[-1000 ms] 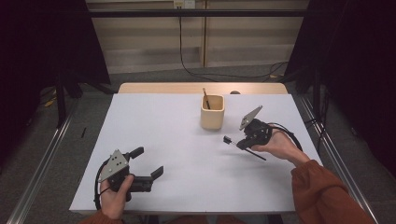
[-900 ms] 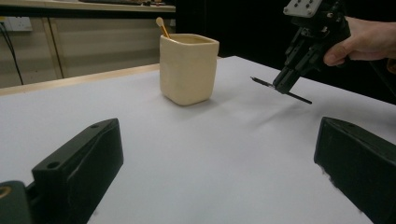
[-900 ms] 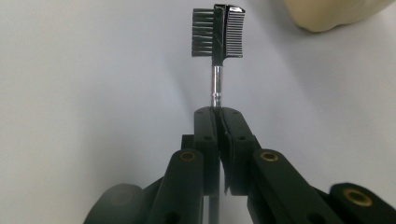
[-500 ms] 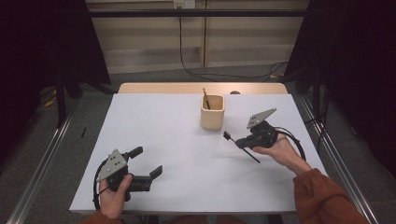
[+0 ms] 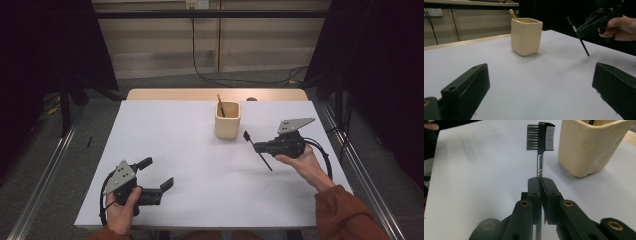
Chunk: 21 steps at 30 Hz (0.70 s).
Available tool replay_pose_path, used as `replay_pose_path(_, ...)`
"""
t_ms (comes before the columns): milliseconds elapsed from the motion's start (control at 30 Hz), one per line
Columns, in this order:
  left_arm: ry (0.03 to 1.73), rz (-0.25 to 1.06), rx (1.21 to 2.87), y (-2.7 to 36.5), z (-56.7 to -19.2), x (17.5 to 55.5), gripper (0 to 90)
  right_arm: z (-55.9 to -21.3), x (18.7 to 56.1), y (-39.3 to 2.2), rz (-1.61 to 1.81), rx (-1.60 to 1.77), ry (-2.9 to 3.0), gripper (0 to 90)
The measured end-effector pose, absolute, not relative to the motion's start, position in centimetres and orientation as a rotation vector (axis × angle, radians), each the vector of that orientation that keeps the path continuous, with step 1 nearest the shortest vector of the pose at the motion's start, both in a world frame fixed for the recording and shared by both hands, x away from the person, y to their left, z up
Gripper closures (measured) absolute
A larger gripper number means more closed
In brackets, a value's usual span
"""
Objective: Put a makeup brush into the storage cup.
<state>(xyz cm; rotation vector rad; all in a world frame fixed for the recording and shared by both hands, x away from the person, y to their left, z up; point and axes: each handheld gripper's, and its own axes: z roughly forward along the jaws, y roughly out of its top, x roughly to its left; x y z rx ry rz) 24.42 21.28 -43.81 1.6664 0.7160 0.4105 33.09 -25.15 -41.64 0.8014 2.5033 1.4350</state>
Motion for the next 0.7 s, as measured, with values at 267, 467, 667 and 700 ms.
replay_pose_path(267,0.721,0.41,1.663,21.4,-43.8,24.4,1.4,-40.9,32.8,-25.7,1.539,0.811,2.408,85.7)
replay_pose_path(467,0.731,0.417,1.668,21.6,-43.9,24.4,1.4,-40.5,32.5,-26.2,1.596,0.802,2.341,85.6)
replay_pose_path(667,0.735,0.422,1.666,21.7,-43.8,24.4,1.5,-40.1,32.5,-26.9,1.653,0.825,2.264,85.6)
replay_pose_path(700,0.735,0.42,1.661,21.7,-43.8,24.4,1.4,-40.1,32.5,-27.0,1.681,0.832,2.258,85.6)
